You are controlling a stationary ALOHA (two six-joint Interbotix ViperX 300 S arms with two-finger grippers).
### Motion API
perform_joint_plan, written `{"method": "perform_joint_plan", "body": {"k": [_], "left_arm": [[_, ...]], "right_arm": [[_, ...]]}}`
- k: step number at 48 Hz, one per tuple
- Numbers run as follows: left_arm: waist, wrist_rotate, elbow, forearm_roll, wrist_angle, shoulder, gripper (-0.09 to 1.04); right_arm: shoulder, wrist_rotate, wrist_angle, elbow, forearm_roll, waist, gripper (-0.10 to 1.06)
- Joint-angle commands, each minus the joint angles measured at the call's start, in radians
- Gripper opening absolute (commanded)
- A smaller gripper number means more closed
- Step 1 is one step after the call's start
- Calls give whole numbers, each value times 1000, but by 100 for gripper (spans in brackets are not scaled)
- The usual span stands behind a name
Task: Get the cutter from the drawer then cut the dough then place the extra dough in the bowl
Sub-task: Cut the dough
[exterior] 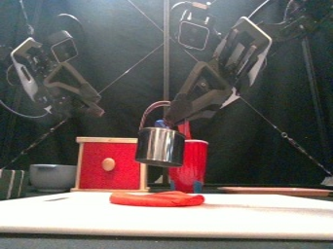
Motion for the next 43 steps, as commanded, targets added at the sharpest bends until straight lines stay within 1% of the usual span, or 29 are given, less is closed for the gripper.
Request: {"method": "perform_joint_plan", "body": {"k": [1,9,26,37,43], "left_arm": [[-2,0,-11,0,-9,-6,80],[-2,0,-11,0,-6,-8,80],[-2,0,-5,-6,-3,-8,80],[-2,2,-5,-9,-3,-8,80],[-2,2,-3,-9,-3,-8,80]], "right_arm": [[-6,-2,11,-38,3,2,58],[21,-2,71,-67,3,2,61],[17,-3,72,-75,0,0,73],[9,-5,72,-78,-6,-2,74],[11,-5,72,-83,-15,0,72]]}}
